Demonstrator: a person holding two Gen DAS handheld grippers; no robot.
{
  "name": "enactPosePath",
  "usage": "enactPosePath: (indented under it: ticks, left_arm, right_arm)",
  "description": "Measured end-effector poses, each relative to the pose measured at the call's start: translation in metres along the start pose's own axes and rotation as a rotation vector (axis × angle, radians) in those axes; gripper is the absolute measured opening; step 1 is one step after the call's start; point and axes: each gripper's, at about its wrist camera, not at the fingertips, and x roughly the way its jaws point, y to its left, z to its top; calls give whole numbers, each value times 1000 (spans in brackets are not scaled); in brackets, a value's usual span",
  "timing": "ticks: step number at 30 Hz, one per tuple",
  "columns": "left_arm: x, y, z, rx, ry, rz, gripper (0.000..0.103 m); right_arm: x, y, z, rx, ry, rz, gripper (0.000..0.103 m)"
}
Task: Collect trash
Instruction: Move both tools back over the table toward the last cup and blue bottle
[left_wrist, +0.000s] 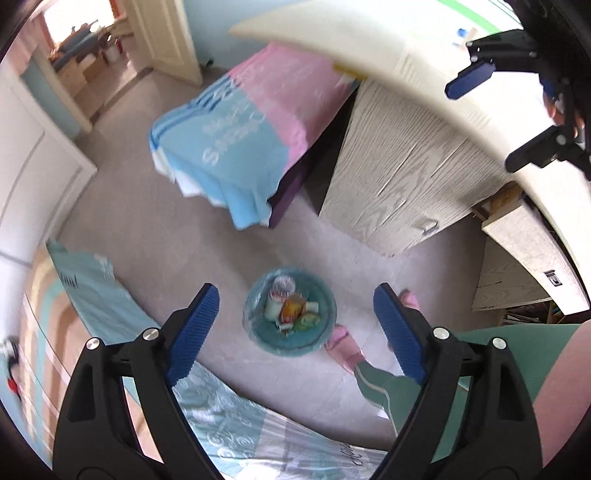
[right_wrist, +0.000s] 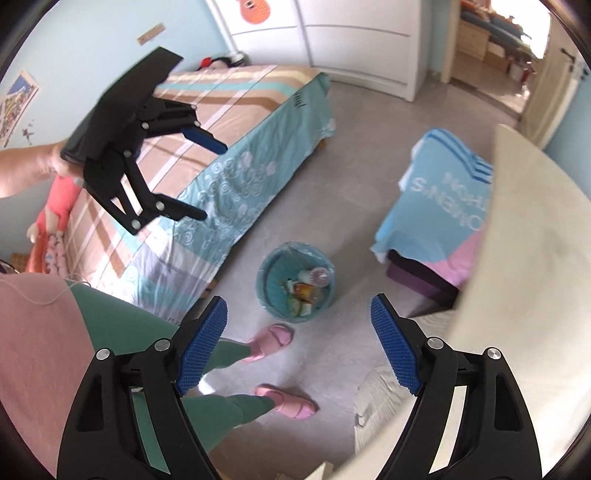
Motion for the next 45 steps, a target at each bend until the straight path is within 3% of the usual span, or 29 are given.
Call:
enactPosePath:
  ticks: [7,14,23,33,40,45]
  left_arm:
    - [-25,-47,46,129,-72,2,90]
    - [-33,-114,100,254,-134,-84,93]
    - [-28,-224,168,443,-184,-130,96]
    - [3,-340,235,548,-188,-150,96]
    - [30,-386,279,594,-167,-166,96]
    - [53,-398,322,613,-151,-183,96]
  right_arm:
    - [-52,-14,-49,80,-63,-96,86]
    - [-102,-26,-117,180,-104,-192,88]
    - [-165,-48,-230,318,-140,-331,88]
    - [-226,-78,-342,402,-112,-449,88]
    - [-255,-116,-378,408,-96,-520,89]
    - [-270,-160,-392,463,-85,-566,90]
